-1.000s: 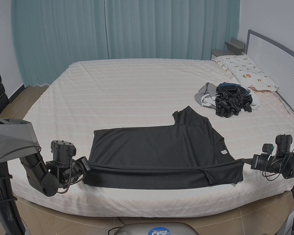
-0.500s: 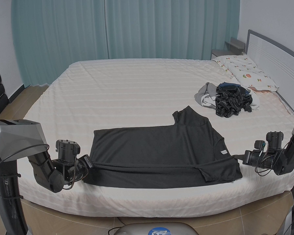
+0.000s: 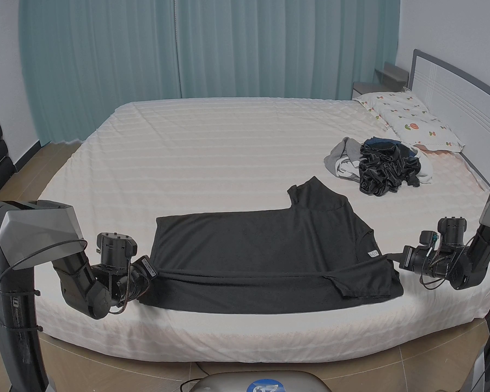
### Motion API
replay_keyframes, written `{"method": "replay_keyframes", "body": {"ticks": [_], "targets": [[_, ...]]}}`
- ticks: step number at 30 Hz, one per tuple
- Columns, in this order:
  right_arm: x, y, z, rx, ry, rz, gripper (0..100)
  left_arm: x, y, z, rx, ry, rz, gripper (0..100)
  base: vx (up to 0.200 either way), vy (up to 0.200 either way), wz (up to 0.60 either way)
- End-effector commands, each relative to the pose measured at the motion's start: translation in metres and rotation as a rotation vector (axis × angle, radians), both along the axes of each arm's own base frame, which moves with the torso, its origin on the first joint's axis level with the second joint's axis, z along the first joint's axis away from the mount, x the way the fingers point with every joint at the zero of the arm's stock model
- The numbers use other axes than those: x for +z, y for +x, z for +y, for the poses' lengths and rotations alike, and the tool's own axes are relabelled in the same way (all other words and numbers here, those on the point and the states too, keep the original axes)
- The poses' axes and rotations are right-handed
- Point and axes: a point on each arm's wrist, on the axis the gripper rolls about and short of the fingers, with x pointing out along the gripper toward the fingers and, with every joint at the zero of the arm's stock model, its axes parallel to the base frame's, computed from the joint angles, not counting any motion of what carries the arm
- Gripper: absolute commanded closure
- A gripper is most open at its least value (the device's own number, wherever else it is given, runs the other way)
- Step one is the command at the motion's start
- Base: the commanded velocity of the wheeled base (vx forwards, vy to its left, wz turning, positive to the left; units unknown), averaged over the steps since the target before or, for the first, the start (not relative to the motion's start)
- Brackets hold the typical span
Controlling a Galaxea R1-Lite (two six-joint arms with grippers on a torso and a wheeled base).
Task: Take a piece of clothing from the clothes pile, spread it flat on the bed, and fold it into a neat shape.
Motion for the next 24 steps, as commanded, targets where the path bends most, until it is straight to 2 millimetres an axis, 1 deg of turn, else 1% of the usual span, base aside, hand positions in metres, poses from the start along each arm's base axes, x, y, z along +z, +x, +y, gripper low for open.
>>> {"method": "replay_keyframes", "body": {"ticks": [1, 2, 3, 4, 5, 9, 12, 14, 15, 17, 19, 20, 24], "targets": [[-0.007, 0.003, 0.001, -0.014, 0.006, 0.002, 100, 0.0, 0.002, 0.0, 0.004, -0.008, -0.005, 100, 0.0, 0.0, 0.0], [-0.01, 0.004, 0.001, -0.018, 0.007, 0.002, 100, 0.0, 0.003, -0.001, 0.012, -0.02, -0.008, 100, 0.0, 0.0, 0.0], [-0.013, 0.004, 0.002, -0.021, 0.008, 0.002, 100, 0.0, 0.004, -0.001, 0.018, -0.029, -0.007, 0, 0.0, 0.0, 0.0], [-0.014, 0.005, 0.002, -0.021, 0.008, -0.001, 100, -0.001, 0.004, -0.001, 0.018, -0.031, -0.007, 0, 0.0, 0.0, 0.0], [-0.016, 0.005, 0.003, -0.021, 0.007, -0.001, 0, -0.002, 0.005, -0.001, 0.02, -0.03, -0.004, 0, 0.0, 0.0, 0.0], [-0.015, 0.005, 0.003, -0.033, 0.029, 0.004, 0, -0.002, 0.005, 0.0, 0.024, -0.032, -0.007, 0, 0.0, 0.0, 0.0], [-0.011, 0.006, 0.003, -0.053, 0.06, -0.002, 0, -0.001, 0.006, 0.003, 0.032, -0.034, -0.012, 0, 0.0, 0.0, 0.0], [-0.005, 0.004, 0.001, -0.093, 0.11, -0.034, 0, 0.004, 0.006, 0.007, 0.063, -0.057, -0.025, 0, 0.0, 0.0, 0.0], [-0.004, 0.002, 0.001, -0.101, 0.118, -0.034, 0, 0.006, 0.005, 0.009, 0.069, -0.064, -0.026, 0, 0.0, 0.0, 0.0], [-0.002, -0.007, 0.002, -0.116, 0.135, -0.028, 0, 0.017, 0.002, 0.014, 0.083, -0.076, -0.047, 0, 0.0, 0.0, 0.0], [-0.001, -0.011, 0.004, -0.122, 0.145, -0.021, 0, 0.021, -0.003, 0.016, 0.086, -0.077, -0.049, 0, 0.0, 0.0, 0.0], [0.001, -0.018, 0.005, -0.146, 0.154, -0.003, 0, 0.026, -0.009, 0.016, 0.072, -0.085, -0.048, 0, 0.0, 0.0, 0.0], [0.005, -0.028, 0.012, -0.226, 0.22, 0.039, 0, 0.04, -0.016, 0.016, 0.007, -0.136, -0.066, 0, 0.0, 0.0, 0.0]]}}
